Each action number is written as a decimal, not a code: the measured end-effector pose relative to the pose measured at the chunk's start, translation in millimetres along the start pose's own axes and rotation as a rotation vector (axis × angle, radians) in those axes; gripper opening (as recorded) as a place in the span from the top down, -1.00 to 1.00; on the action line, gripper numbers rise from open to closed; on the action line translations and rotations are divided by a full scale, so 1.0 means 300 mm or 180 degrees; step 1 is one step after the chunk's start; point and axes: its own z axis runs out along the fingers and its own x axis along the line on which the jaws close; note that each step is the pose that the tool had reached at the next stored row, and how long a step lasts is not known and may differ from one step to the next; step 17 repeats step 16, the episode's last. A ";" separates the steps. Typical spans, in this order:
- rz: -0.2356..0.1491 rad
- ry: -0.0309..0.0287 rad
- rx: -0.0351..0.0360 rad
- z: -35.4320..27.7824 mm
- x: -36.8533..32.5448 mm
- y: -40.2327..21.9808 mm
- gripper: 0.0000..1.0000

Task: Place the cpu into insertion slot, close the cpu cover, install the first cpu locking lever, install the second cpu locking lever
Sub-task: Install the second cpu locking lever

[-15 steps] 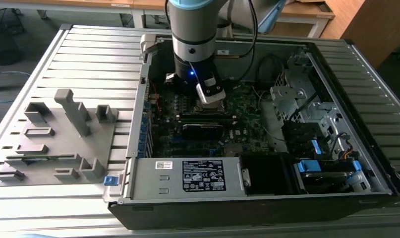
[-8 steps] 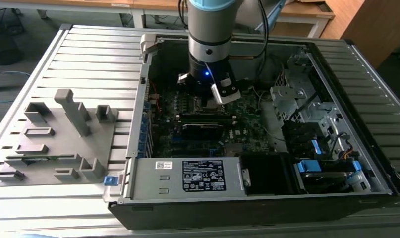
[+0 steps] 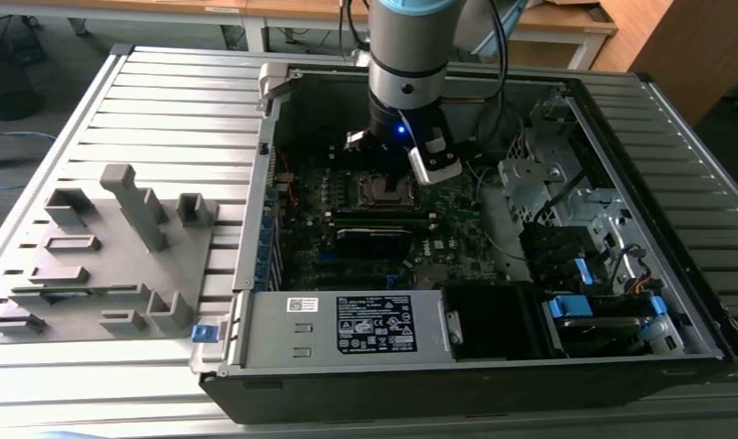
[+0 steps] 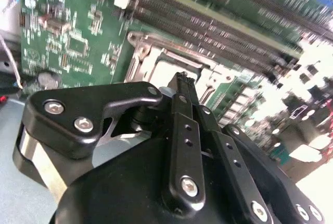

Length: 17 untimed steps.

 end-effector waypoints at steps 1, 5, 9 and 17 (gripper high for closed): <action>-0.0001 -0.0001 0.0012 0.003 0.001 0.015 0.79; -0.0009 -0.0019 0.0156 0.010 0.006 0.050 0.79; -0.0014 -0.0030 0.0253 0.016 0.009 0.073 0.79; -0.0014 -0.0031 0.0253 0.017 0.010 0.078 0.79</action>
